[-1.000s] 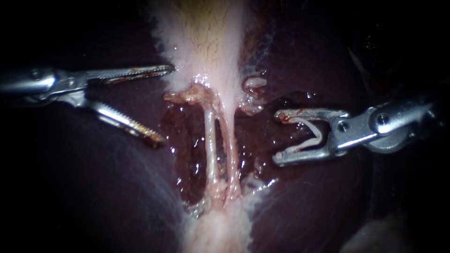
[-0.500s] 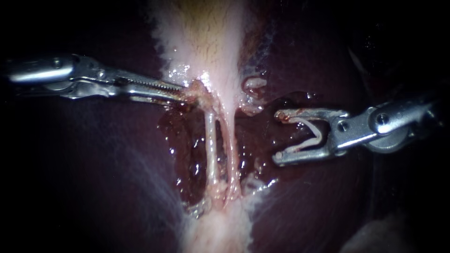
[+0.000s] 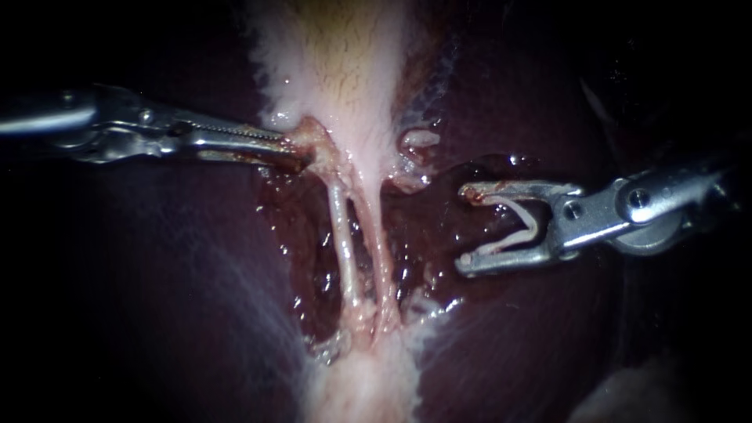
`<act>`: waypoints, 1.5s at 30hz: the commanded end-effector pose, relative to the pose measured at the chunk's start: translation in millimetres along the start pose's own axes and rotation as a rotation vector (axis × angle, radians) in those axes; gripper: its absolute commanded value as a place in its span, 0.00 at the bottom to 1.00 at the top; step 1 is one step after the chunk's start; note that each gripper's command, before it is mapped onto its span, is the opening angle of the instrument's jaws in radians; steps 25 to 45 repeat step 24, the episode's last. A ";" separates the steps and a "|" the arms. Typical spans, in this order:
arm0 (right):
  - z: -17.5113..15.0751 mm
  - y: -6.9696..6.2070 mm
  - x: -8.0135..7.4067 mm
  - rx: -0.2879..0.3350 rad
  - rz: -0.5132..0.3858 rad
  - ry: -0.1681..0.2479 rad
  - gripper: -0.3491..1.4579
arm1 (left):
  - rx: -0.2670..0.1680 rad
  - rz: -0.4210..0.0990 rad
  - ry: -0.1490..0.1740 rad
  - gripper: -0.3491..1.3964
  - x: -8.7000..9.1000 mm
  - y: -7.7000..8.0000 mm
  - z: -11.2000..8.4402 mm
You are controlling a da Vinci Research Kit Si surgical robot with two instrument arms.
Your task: Grabbing gallbladder
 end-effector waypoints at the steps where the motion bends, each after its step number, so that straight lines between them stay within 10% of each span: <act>1: 0.0 0.0 0.0 -0.001 0.000 0.000 0.47 | -0.001 -0.005 -0.001 0.00 0.6 0.3 -0.7; 13: 0.0 0.1 -0.1 -0.001 0.000 0.000 0.47 | 0.004 -0.031 0.052 0.00 4.4 1.9 -5.5; 45: 0.1 0.1 -0.1 -0.001 0.000 0.000 0.47 | 0.008 -0.031 0.052 0.00 4.2 1.9 -5.4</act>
